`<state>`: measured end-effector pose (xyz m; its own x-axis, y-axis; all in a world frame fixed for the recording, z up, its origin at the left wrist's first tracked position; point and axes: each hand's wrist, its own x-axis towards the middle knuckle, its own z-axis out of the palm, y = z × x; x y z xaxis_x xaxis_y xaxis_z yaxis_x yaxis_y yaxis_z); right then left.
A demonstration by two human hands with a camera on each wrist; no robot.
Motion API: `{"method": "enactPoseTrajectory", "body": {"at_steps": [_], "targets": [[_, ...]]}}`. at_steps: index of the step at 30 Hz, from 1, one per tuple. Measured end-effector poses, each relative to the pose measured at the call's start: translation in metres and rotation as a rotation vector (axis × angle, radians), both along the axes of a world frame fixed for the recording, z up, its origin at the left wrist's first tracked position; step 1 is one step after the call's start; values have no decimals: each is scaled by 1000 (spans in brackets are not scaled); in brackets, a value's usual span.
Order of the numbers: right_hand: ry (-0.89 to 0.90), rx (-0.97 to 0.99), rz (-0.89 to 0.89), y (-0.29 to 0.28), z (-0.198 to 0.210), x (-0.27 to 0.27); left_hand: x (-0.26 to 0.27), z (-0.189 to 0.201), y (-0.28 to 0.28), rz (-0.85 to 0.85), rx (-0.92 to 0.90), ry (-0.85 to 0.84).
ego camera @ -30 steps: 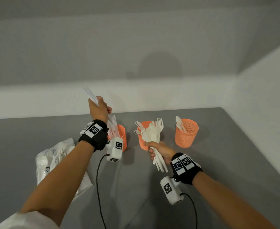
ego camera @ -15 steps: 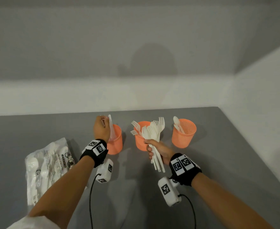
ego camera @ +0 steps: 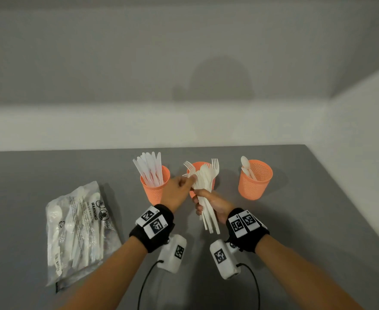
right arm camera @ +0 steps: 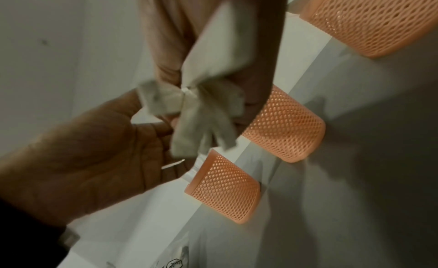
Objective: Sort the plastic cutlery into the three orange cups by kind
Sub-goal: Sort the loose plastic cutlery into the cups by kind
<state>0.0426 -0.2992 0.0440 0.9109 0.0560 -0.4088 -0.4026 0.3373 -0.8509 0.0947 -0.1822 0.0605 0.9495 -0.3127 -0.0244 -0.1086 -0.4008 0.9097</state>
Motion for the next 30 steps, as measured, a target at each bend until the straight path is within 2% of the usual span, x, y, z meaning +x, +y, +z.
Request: {"method": "enactPoseTrajectory", "body": {"at_steps": [4,8,10,13,15,17,22,24,30], "targets": [[-19,-68,11,0,-6,-2,-8,-8,-9,15,45,58],[-24,-90,19,-1,-10,-6,-4,-6,-10,92,1,100],[-7,-95,3,-2,-10,-8,-1,-4,-10,162,-100,97],[4,-98,-32,-5,-10,-9,2,-1,-7,278,-363,139],[10,-111,-41,-8,-10,-10,2,0,-6,272,-434,132],[14,-125,-41,-8,-11,-11,-1,0,-8,196,-400,77],[3,-95,-23,-7,-9,-14,-5,-5,-10,12,-174,-128],[-13,-88,-5,-7,-7,-16,-6,-8,-9,-49,-127,-118],[-11,-76,-3,-7,-5,-18,-3,-8,-6,-75,-57,-142]]}}
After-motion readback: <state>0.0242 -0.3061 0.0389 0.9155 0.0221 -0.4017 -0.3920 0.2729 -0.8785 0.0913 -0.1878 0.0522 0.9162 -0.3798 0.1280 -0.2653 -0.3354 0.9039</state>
